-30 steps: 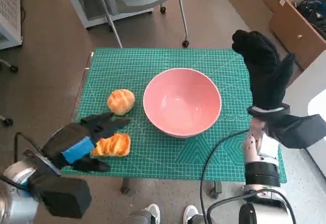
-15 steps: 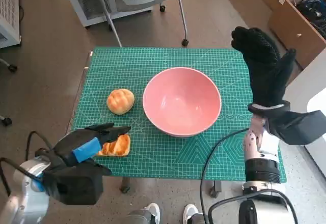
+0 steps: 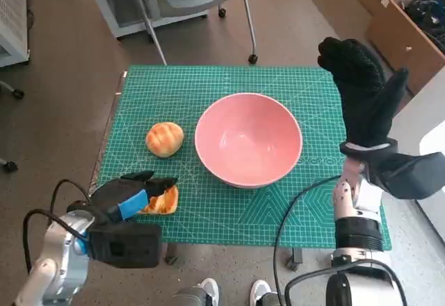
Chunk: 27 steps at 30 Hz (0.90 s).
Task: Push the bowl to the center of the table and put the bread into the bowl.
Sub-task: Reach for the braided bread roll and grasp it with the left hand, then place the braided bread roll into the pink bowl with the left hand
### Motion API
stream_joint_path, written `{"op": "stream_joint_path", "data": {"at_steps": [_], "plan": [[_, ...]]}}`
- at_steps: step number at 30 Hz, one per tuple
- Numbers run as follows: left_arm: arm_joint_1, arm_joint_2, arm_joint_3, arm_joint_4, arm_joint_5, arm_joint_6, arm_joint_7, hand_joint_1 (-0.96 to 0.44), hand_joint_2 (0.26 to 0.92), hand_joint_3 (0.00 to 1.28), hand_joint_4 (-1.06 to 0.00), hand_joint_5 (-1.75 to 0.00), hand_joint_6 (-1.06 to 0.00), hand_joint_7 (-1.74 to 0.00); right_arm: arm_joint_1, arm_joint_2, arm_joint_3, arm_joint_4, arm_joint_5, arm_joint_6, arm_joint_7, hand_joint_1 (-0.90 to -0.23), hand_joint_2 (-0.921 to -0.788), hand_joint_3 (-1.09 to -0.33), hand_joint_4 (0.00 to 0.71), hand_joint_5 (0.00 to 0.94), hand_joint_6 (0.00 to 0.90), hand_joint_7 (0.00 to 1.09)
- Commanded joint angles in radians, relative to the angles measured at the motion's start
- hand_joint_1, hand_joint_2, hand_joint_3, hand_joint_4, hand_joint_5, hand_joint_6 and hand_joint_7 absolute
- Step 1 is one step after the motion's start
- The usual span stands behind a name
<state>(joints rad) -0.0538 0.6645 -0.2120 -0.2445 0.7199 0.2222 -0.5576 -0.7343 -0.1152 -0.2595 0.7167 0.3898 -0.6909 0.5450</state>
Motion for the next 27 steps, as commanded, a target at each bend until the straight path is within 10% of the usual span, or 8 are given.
{"op": "stream_joint_path", "data": {"at_steps": [1,16,19,27], "plan": [[-0.025,-0.027,-0.035,0.065,0.045,0.018,0.037,-0.02,0.732,0.0,-0.3,-0.02,-0.41,-0.02,0.02,-0.004,0.001,-0.012,0.005,0.02,0.01,-0.526,-0.921,-0.607,0.285,0.003,0.143,0.4],[-0.056,-0.032,-0.061,0.216,0.093,-0.076,0.229,0.16,0.833,0.02,-0.78,-0.12,-0.79,-0.12,0.026,-0.003,0.002,-0.023,0.003,0.025,0.01,-0.524,-0.921,-0.61,0.277,0.0,0.141,0.4],[-0.062,-0.025,-0.068,0.23,0.105,-0.092,0.251,0.05,0.892,0.06,-0.7,-0.9,-0.7,-0.75,0.023,-0.003,0.001,-0.018,0.004,0.025,0.012,-0.524,-0.921,-0.61,0.277,0.0,0.141,0.41],[-0.066,-0.004,-0.066,0.236,0.117,-0.126,0.269,0.01,0.905,0.04,-0.73,-1.23,-0.73,-0.92,0.025,0.001,0.0,-0.014,0.006,0.022,0.017,-0.523,-0.921,-0.609,0.277,0.001,0.14,0.41]]}}
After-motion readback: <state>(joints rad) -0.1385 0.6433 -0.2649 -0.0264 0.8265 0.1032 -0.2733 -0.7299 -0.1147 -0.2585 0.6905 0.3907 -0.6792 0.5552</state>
